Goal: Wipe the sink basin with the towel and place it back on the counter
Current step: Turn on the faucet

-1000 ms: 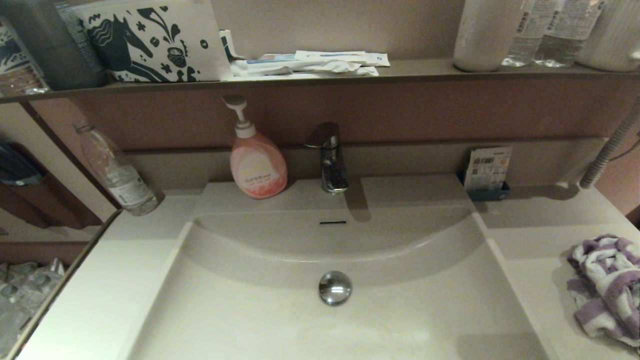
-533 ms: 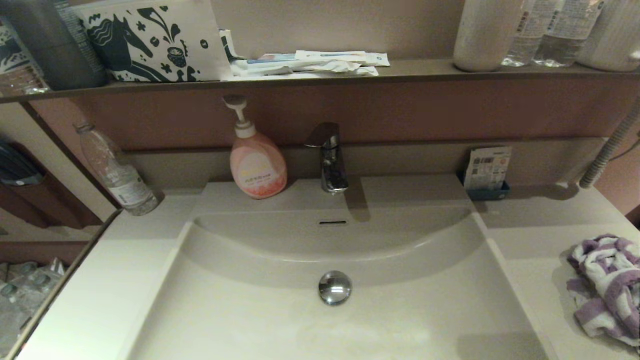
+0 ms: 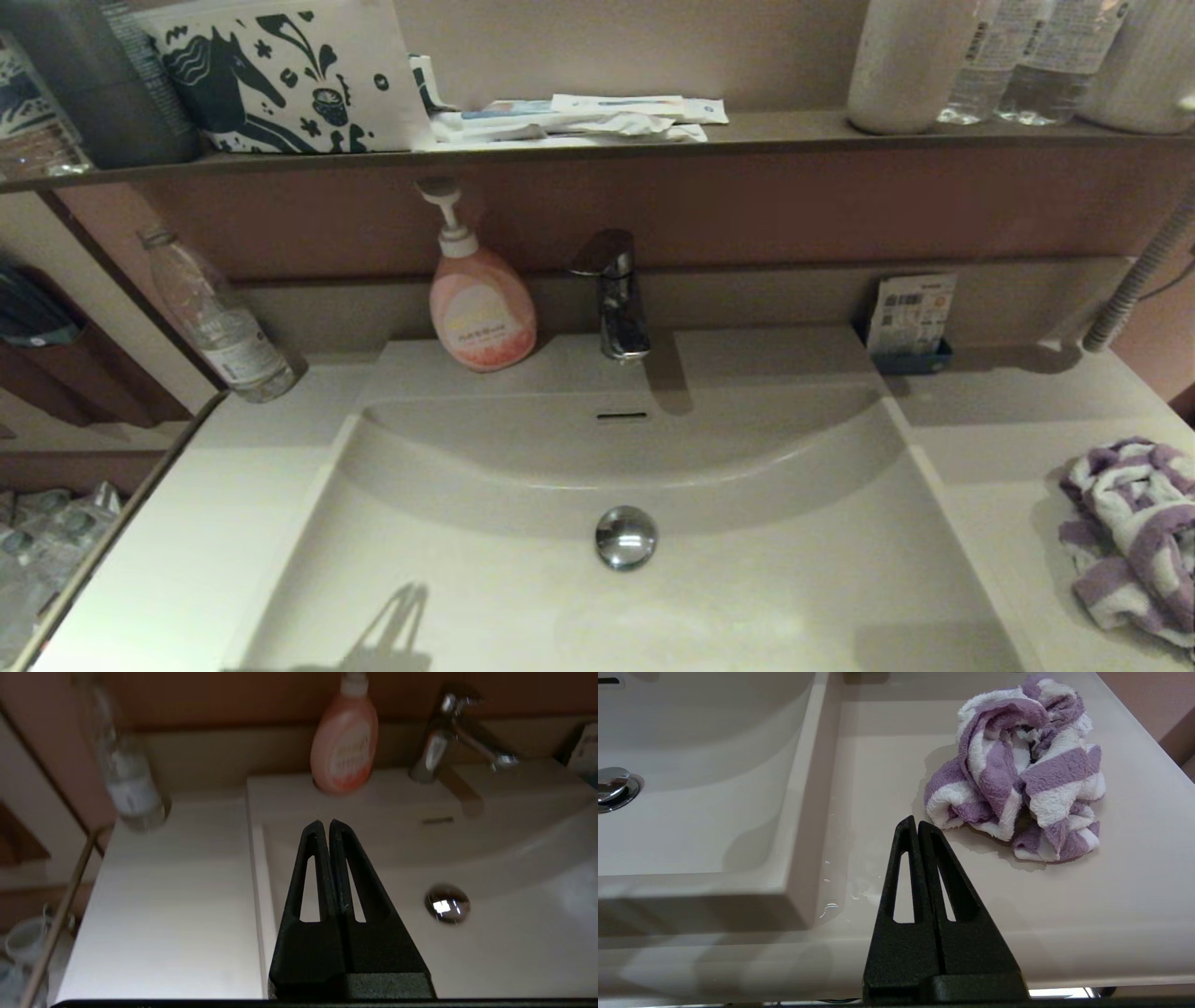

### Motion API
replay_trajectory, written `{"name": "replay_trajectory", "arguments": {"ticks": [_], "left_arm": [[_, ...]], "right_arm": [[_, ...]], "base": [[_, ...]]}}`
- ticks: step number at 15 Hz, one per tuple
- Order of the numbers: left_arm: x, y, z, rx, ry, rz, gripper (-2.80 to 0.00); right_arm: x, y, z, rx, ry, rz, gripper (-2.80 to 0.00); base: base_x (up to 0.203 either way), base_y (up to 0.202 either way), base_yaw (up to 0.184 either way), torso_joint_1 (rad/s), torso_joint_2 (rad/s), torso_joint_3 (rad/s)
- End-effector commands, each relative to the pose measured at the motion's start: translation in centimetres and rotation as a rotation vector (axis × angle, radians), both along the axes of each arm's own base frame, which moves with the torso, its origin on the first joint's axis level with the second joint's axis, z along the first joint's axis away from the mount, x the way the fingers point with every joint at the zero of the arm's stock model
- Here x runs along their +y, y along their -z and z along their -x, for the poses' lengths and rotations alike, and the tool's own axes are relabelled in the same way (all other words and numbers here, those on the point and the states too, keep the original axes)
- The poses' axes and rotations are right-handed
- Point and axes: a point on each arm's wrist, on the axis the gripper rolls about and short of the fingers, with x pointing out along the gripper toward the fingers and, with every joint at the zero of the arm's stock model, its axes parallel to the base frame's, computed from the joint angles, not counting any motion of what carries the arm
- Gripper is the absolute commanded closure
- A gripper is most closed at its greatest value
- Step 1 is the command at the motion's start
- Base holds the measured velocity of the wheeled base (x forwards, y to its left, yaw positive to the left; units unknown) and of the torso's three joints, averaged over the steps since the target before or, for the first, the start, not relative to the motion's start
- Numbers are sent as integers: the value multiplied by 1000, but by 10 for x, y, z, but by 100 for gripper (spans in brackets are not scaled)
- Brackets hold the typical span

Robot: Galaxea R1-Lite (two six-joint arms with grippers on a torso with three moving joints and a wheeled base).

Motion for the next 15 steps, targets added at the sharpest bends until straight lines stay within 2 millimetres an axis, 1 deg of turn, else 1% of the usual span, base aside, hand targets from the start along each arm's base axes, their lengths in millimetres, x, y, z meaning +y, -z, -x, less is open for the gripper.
{"name": "replay_trajectory", "arguments": {"ticks": [1,2,4,6,8,10,11,15], "left_arm": [[0,-12,-49,81,10,-11,0],[-1,-16,-64,79,20,-15,0],[-3,-19,-89,72,38,-19,0],[-12,-19,-111,64,101,-22,0],[-25,-15,-126,82,178,-25,0],[-33,-14,-141,99,207,-25,0],[-40,-14,-149,99,233,-24,0],[-79,-4,-174,98,301,-22,0]], "right_arm": [[0,0,0,0,0,0,0],[0,0,0,0,0,0,0],[0,0,0,0,0,0,0],[0,0,0,0,0,0,0],[0,0,0,0,0,0,0],[0,0,0,0,0,0,0],[0,0,0,0,0,0,0],[0,0,0,0,0,0,0]], "base": [[0,0,0,0,0,0],[0,0,0,0,0,0],[0,0,0,0,0,0],[0,0,0,0,0,0],[0,0,0,0,0,0],[0,0,0,0,0,0],[0,0,0,0,0,0],[0,0,0,0,0,0]]}}
